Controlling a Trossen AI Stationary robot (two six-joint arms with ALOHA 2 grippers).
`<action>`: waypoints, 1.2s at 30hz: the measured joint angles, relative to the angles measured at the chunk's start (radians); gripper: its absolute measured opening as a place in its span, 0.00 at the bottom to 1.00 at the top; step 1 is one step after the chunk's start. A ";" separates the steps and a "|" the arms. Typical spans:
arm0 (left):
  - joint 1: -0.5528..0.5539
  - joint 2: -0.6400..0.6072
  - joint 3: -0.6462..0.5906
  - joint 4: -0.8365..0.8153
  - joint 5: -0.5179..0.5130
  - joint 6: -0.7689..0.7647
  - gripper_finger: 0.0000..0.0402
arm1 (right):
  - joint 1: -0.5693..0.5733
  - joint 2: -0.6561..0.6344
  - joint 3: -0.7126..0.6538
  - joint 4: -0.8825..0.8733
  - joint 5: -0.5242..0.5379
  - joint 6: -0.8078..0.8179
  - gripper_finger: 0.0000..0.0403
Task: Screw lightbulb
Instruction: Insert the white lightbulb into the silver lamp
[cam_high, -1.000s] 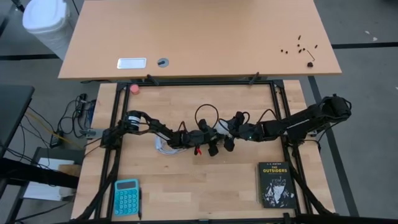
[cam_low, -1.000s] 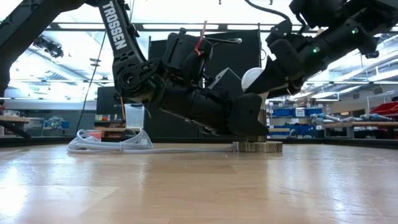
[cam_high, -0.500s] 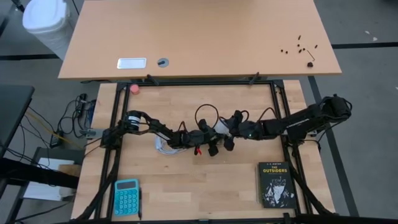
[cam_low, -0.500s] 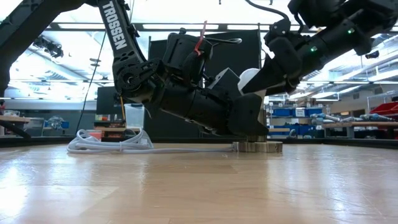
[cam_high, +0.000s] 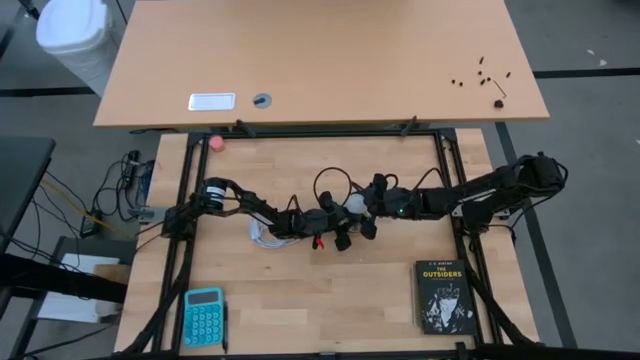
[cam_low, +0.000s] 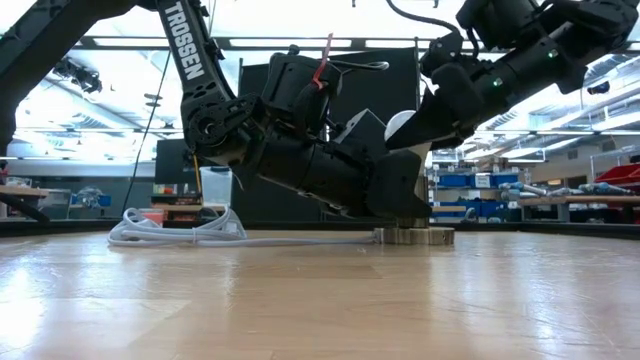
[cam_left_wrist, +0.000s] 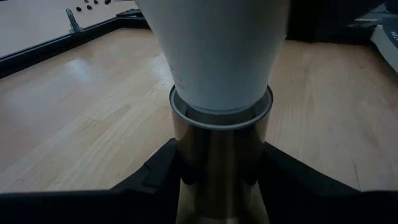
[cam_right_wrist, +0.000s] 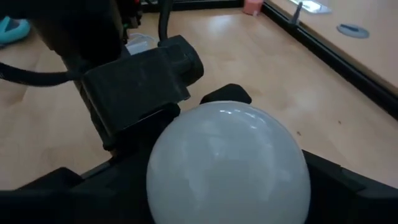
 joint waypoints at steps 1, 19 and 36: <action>0.000 0.000 0.000 0.000 0.000 0.000 0.43 | -0.002 0.000 0.000 0.000 -0.006 -0.014 0.76; 0.000 0.000 0.000 0.000 0.000 0.000 0.43 | -0.013 0.000 0.001 0.023 -0.078 -0.119 0.66; 0.000 0.000 0.000 0.000 0.000 0.000 0.43 | -0.013 0.001 0.001 0.021 -0.078 -0.100 0.67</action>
